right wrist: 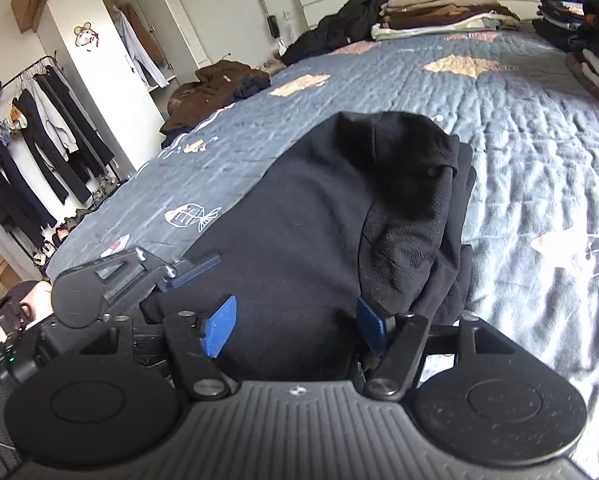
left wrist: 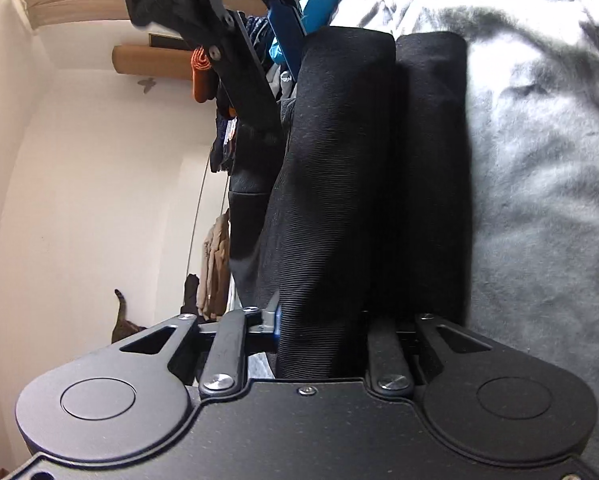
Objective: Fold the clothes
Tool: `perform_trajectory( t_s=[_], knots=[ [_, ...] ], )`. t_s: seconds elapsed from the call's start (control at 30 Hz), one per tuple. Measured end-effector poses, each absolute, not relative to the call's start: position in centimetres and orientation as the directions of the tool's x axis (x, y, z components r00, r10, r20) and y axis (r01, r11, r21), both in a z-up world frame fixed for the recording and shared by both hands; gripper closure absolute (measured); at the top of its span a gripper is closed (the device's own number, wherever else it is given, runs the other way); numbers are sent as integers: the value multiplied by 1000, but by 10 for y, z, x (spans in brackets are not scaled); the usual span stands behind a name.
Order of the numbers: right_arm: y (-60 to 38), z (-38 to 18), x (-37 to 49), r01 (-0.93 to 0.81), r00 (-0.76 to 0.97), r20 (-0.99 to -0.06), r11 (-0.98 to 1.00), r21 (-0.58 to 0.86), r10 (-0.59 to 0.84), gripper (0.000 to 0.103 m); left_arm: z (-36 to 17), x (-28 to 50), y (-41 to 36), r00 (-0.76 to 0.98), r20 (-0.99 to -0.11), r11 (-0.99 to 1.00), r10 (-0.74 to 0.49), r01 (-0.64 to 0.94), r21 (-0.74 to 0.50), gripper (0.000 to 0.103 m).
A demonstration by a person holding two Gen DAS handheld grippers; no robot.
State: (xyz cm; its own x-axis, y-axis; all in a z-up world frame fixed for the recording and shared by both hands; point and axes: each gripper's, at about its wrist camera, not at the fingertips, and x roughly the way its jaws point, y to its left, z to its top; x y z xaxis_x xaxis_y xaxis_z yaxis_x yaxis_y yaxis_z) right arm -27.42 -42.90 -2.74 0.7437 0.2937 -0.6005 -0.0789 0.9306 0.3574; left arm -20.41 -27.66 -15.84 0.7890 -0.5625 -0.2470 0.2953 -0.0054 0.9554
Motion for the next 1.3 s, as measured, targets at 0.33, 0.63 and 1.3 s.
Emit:
perform_trajectory(
  t_s=[0.33,0.63,1.3],
  knots=[
    [-453,7,-302,-56,790,-517,877,476,331,32,-166,-216,-313,791,-152,2,-593,190,982,54],
    [-445,23,-329,19,801,-531,875,484,277,30,-163,-213,-332,752,-215,-7,-623,270,963,92],
    [-422,42,-356,57,791,-556,874,482,255,29,-156,-225,-349,744,-211,-30,-634,248,968,89]
  ],
)
